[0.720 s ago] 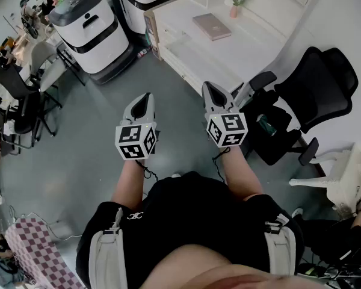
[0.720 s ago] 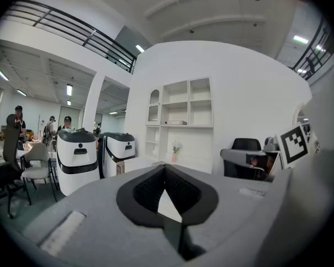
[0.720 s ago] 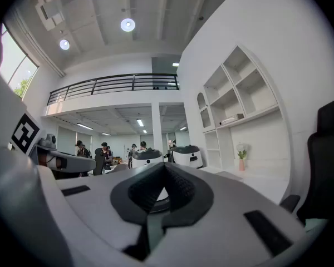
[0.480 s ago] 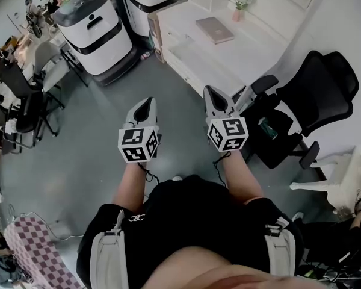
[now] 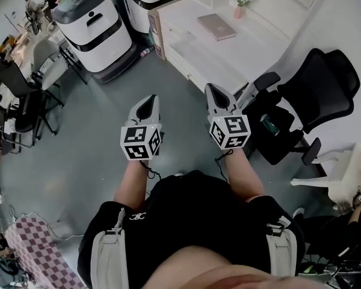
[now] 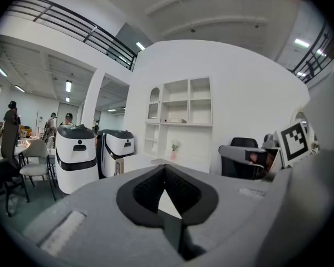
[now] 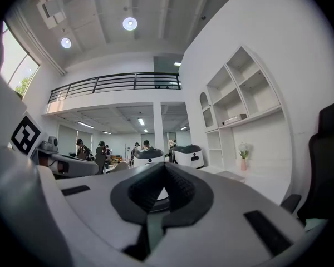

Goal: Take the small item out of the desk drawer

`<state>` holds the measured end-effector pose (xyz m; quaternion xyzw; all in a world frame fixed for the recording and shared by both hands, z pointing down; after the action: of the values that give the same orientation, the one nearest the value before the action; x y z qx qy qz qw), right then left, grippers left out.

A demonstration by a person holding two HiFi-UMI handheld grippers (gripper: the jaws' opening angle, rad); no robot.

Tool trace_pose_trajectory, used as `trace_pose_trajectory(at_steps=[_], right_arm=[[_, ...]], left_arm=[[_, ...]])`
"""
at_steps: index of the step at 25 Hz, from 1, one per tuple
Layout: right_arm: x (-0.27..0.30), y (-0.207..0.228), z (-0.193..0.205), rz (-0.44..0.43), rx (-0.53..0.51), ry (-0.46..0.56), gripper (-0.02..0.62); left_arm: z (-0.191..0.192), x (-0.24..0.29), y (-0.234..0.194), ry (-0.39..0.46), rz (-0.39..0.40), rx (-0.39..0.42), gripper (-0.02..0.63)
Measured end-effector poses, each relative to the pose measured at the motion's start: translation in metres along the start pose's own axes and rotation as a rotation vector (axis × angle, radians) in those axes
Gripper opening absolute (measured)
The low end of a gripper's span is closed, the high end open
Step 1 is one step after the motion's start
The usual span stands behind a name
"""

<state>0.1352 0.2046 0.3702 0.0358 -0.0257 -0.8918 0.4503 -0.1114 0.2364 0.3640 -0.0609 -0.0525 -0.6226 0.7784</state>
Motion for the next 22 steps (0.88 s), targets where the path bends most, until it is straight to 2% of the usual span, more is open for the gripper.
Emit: trace_pose_trajectory(at_steps=[10, 15, 22], right_arm=[[0.005, -0.029, 0.017, 0.060, 0.005, -0.009, -0.003], [0.009, -0.022, 0.027, 0.080, 0.015, -0.024, -0.003], [0.042, -0.002, 0.032, 0.067, 0.022, -0.011, -0.003]], left_arm=[[0.016, 0.003, -0.032, -0.014, 0.057, 0.006, 0.014], [0.029, 0.009, -0.036, -0.039, 0.061, 0.010, 0.014], [0.024, 0.035, -0.052, -0.026, 0.028, 0.023, 0.014]])
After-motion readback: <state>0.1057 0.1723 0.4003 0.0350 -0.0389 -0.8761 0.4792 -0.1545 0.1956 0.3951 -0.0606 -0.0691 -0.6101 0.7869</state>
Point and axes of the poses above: the fingertips, and each gripper's own axes: x forward along the fingers, y to its right, z out of its underside, the point moved 10 cm from there along -x, backward along the fingers, and after that the axes turned 8 degrees about -z, right-handed, at the moved point
